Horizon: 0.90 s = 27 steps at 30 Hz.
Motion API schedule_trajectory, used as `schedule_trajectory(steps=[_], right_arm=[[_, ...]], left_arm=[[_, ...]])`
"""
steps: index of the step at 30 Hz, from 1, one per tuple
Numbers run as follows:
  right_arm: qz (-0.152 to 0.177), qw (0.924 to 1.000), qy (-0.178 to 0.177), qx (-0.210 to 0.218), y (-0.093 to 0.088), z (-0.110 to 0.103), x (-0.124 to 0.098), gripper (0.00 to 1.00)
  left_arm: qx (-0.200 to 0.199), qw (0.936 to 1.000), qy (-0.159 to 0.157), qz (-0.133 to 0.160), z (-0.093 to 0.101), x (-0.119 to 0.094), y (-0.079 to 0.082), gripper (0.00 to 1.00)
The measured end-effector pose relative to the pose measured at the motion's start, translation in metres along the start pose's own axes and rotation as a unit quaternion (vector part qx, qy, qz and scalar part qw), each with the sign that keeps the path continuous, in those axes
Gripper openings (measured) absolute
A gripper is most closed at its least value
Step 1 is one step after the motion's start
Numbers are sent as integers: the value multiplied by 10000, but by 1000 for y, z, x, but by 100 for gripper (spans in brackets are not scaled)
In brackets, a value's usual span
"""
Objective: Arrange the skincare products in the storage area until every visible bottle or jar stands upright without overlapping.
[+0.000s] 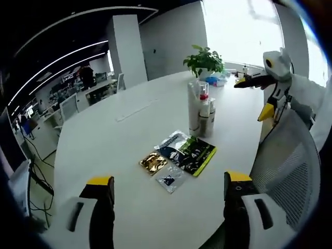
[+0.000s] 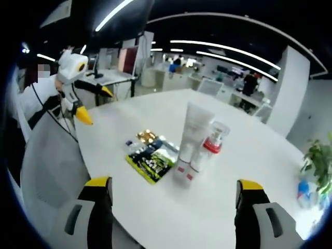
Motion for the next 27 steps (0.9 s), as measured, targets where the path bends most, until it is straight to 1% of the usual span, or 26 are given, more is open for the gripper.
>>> schedule_trajectory(steps=[2, 6, 10, 15, 19, 23, 27], right_arm=[[22, 10000, -61, 21, 1, 1, -3, 100], [43, 9999, -115, 53, 1, 2, -7, 100], [2, 9999, -168, 0, 1, 1, -10, 100], [3, 9999, -156, 19, 1, -1, -12, 100], [-3, 9999, -139, 12, 2, -4, -12, 100], [-4, 9999, -144, -1, 3, -5, -14, 100], [-23, 9999, -117, -21, 4, -7, -14, 100]], left_arm=[[41, 10000, -18, 32, 3, -4, 1, 88], [42, 10000, -45, 57, 3, -7, 2, 89], [25, 10000, -68, 40, 4, -10, 1, 94], [-7, 10000, -60, 31, 9, -16, 2, 95], [-51, 10000, -55, 29, 12, -22, 2, 99], [-84, 10000, -16, 11, 13, -26, 2, 99], [-113, 9999, -36, 11, 21, -31, 4, 99]])
Point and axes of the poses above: the point that each gripper's makers call its tool centre point, and the gripper's own axes: x roughly forward along the fingers, z roughly to its right, y roughly out of its top, the point moved 3 cm from there along -x, roughly backward along the fingers, and after that the axes turned 9 degrees about y, right-handed, at the moved point
